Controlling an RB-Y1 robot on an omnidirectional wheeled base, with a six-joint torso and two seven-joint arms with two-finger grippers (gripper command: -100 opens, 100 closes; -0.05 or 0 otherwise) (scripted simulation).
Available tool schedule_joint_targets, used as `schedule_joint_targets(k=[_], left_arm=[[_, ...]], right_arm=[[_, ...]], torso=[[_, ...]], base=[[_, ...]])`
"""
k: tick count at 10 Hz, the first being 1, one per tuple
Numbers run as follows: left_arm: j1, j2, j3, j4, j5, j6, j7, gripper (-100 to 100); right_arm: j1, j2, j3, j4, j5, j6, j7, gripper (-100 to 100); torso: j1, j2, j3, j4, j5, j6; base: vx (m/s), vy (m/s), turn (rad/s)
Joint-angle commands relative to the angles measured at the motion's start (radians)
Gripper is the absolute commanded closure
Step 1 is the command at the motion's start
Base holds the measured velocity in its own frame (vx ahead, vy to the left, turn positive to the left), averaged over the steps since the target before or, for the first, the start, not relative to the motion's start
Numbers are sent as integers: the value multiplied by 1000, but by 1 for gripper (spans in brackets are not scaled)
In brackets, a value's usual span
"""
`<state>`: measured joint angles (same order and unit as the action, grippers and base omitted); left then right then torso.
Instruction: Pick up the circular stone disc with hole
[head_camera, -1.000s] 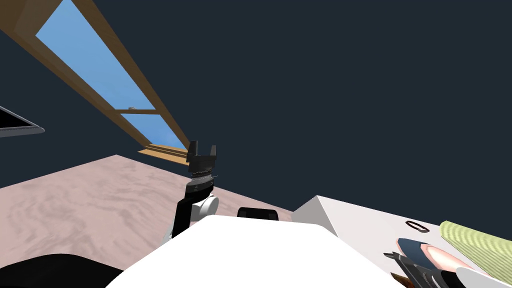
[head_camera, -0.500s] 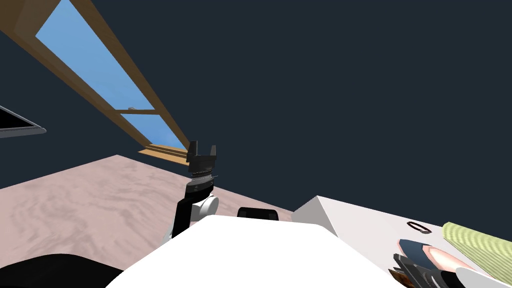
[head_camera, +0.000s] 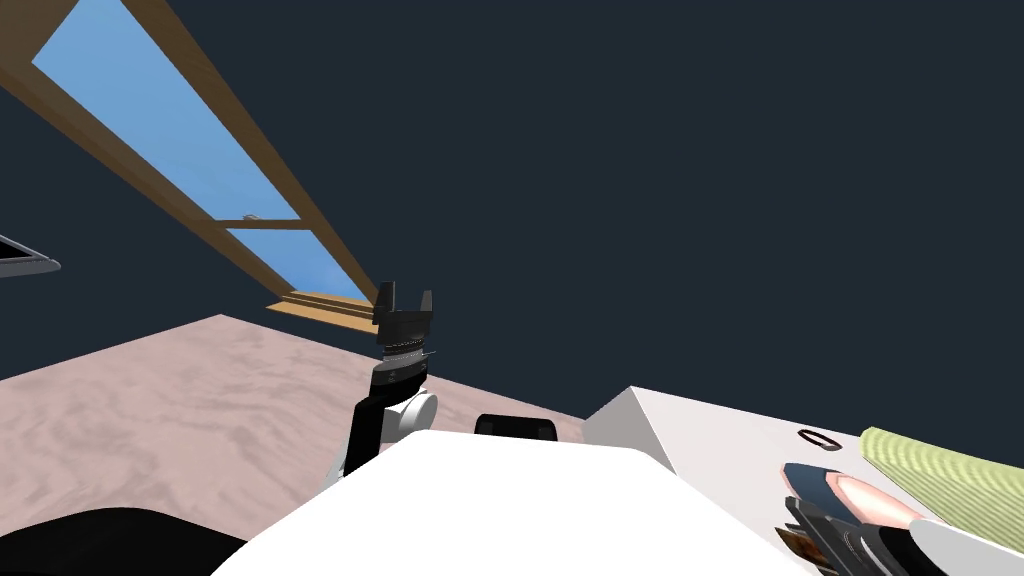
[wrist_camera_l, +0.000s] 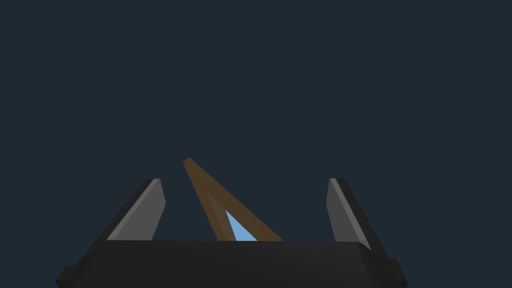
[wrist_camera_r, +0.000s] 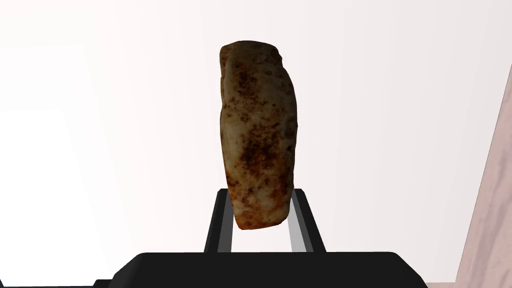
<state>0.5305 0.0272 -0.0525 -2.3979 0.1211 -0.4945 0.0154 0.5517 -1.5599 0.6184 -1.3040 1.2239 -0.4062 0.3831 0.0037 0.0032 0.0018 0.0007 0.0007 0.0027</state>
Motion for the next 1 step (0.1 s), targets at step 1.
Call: schedule_joint_targets(k=[1], left_arm=[[0,0,0,0,0,0,0,0]], right_arm=[[0,0,0,0,0,0,0,0]], torso=[[0,0,0,0,0,0]], base=[[0,0,0]])
